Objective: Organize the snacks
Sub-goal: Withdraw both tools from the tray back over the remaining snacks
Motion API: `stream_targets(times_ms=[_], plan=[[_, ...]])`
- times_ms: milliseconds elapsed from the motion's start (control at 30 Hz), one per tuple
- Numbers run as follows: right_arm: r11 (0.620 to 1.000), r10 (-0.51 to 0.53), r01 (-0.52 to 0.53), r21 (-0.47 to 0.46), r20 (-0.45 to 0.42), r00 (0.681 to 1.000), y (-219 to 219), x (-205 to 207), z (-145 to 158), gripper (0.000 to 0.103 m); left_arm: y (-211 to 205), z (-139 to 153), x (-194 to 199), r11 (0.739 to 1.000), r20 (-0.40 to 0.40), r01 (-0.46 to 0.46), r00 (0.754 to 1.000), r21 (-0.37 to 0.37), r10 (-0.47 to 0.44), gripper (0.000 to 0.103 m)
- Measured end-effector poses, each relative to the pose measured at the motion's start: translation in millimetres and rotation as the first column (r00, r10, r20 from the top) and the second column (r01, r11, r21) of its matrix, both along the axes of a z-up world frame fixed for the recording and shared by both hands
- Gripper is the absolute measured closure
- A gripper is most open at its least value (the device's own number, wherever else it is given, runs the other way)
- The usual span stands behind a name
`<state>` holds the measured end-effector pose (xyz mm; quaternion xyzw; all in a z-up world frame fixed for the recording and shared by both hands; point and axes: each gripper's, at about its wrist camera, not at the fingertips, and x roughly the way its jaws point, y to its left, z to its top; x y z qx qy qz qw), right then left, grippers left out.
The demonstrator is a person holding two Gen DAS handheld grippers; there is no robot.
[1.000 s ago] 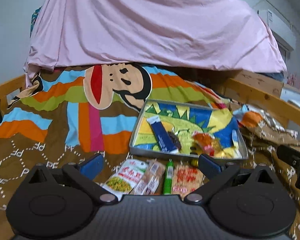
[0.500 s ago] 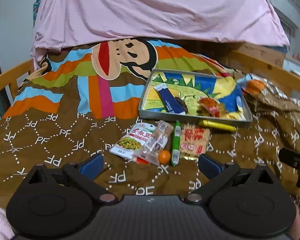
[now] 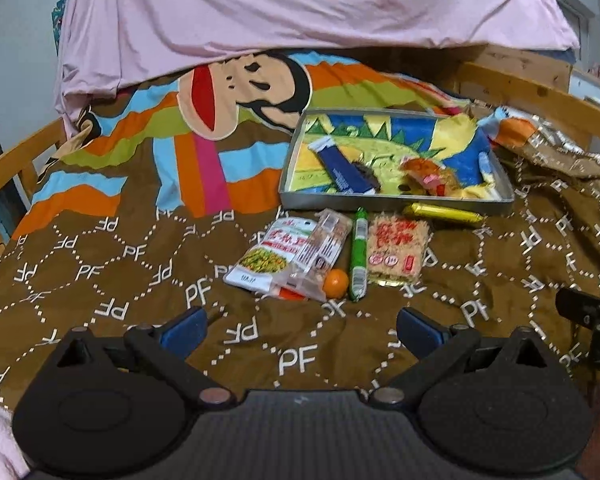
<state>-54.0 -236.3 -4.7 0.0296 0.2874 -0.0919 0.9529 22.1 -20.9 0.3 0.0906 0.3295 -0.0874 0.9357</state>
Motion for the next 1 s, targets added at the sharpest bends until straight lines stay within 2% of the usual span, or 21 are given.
stream_targets(times_ms=[533, 1000], plan=[[0.999, 0.041, -0.041, -0.001, -0.029, 0.999, 6.0, 13.5, -7.8, 0.001, -0.6, -3.5, 7.9, 0.999, -0.039, -0.023, 0.999, 0.025, 0.024, 0.0], [0.991, 0.124, -0.126, -0.04, -0.047, 0.991, 22.2, 34.1, -12.4, 0.001, 19.4, -4.1, 32.8, 0.992, -0.14, -0.123, 0.982, 0.013, 0.123, 0.0]])
